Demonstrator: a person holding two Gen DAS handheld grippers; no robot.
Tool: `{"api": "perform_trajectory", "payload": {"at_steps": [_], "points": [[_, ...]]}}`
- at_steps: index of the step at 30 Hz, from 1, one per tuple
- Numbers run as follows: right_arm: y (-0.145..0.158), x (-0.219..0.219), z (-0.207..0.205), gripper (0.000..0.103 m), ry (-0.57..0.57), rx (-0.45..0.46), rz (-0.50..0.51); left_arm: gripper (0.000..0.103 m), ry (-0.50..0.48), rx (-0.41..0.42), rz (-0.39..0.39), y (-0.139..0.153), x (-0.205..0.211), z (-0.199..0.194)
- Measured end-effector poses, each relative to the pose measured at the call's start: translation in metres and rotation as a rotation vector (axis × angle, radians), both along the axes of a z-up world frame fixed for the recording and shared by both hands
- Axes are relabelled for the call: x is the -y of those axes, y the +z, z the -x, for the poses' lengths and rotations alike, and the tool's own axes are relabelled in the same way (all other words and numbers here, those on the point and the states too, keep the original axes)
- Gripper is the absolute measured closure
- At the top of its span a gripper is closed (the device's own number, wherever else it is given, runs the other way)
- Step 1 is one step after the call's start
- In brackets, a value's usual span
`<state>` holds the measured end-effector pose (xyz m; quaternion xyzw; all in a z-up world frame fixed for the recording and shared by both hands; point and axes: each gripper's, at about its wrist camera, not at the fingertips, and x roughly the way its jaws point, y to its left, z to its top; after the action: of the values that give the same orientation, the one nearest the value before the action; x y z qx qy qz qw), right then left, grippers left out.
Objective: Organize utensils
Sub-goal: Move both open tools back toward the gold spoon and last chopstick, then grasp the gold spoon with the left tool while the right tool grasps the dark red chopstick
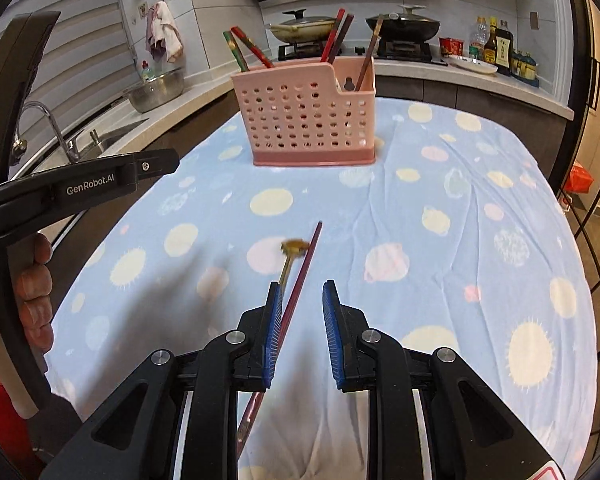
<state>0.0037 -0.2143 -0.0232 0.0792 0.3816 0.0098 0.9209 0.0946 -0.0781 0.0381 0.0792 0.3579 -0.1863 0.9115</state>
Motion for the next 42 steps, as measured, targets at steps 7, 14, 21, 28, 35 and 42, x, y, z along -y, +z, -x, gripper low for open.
{"api": "perform_trajectory", "payload": {"at_steps": [7, 14, 21, 28, 35, 42], "points": [[-0.035, -0.024, 0.024, 0.082, 0.051, -0.082, -0.033, 0.081, 0.018, -0.095, -0.014, -0.038, -0.014, 0.018], [-0.052, -0.042, 0.031, 0.082, 0.086, -0.123, -0.013, 0.080, 0.046, -0.147, -0.013, -0.056, -0.028, 0.029], [-0.057, -0.049, 0.038, 0.082, 0.094, -0.133, 0.023, 0.080, 0.050, -0.179, -0.007, -0.065, -0.033, 0.036], [-0.057, -0.027, 0.040, 0.095, 0.027, -0.131, -0.006, 0.073, 0.017, -0.181, 0.000, -0.064, -0.021, 0.039], [-0.057, 0.007, 0.031, 0.096, -0.056, -0.128, -0.033, 0.070, -0.074, -0.213, 0.013, -0.072, 0.013, 0.041], [-0.056, 0.029, 0.022, 0.096, -0.096, -0.125, -0.047, 0.070, -0.146, -0.253, 0.004, -0.088, 0.049, 0.037]]}}
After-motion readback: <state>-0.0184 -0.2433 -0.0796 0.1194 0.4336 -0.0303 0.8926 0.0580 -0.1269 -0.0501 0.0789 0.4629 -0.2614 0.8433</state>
